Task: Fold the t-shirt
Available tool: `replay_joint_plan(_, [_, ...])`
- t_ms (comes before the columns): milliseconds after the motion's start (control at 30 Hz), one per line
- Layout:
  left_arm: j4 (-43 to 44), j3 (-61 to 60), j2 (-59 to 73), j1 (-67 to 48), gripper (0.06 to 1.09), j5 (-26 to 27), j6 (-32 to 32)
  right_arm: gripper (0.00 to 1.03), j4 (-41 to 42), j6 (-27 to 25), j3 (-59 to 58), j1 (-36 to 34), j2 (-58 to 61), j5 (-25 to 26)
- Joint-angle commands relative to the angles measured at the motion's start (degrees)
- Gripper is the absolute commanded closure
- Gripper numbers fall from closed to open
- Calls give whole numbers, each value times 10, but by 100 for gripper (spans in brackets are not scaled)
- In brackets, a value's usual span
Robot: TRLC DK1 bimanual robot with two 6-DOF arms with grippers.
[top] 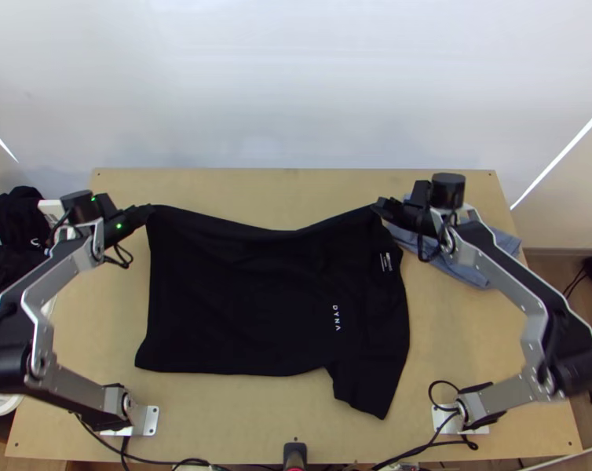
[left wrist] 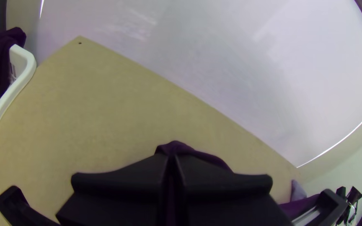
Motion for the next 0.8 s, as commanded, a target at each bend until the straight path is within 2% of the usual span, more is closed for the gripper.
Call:
replay_joint_plan(0, [-57,96,106,-3,105,-18,0,100,-23,-34,82,-19,105,70])
replay_joint_plan(67, [-100,136,137,-5,105,-30,-1,100,-26,-50,105,-26,125,93])
replay_joint_plan(233, [-206,249,212,-17,105,-99,0,100,-39,-81,159,-42,163,125])
replay_joint_plan(300, [-238,283,231,-19,105,-103,3,100,-39,-89,170,-47,173,128])
replay_joint_plan(767, [-261,369,269,-34,105,-108,1,100,-34,-110,197,-20,205,157])
